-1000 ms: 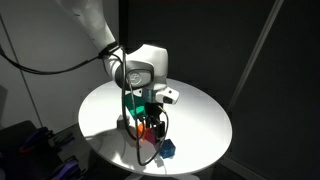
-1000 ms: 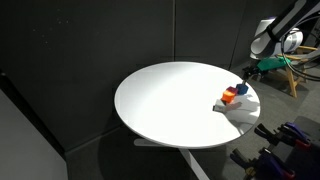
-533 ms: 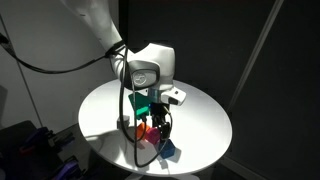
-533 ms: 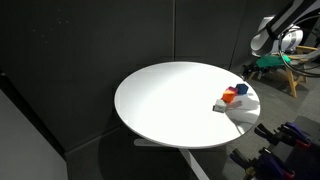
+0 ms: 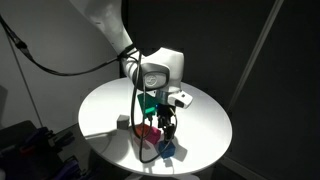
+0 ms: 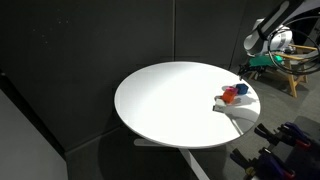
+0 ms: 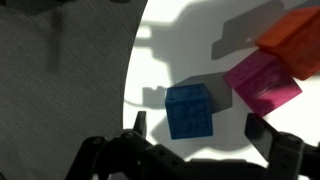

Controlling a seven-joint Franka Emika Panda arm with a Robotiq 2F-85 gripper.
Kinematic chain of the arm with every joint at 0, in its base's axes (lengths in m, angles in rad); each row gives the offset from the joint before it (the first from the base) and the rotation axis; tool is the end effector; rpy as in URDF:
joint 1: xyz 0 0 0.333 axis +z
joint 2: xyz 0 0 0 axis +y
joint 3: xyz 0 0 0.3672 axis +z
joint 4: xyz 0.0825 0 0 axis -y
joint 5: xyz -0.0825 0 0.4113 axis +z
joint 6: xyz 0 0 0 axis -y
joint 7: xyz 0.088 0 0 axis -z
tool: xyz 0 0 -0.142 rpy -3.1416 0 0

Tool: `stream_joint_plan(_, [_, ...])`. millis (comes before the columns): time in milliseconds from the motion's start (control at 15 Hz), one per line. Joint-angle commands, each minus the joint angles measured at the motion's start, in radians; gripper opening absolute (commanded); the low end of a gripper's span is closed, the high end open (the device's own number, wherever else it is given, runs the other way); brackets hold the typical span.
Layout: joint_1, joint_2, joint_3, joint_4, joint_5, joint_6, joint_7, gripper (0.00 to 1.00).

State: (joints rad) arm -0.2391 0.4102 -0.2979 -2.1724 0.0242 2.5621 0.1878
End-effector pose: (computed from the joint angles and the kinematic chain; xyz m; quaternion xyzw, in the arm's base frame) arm 0.5127 -0.3072 0.1987 0.9343 -0.3527 -0.0100 0.0511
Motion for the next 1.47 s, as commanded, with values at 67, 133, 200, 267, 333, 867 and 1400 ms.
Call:
stream_joint_plan(67, [-0.016,0.070,0.007,0.095,0.026,-0.048,0.019,1.00])
stream_joint_plan(133, [-0.016,0.082,0.007,0.104,0.027,-0.044,0.018,1.00])
stream_joint_plan(200, [-0.016,0.094,0.007,0.114,0.026,-0.039,0.018,1.00])
stream_joint_plan(267, [-0.016,0.108,0.007,0.123,0.025,-0.036,0.019,1.00])
stream_joint_plan(333, [-0.017,0.120,0.007,0.132,0.024,-0.035,0.018,1.00])
stream_joint_plan(867, [-0.033,0.189,0.013,0.177,0.032,-0.025,0.005,1.00])
stream_joint_plan(1400, [-0.045,0.212,0.014,0.192,0.034,-0.018,-0.001,1.00])
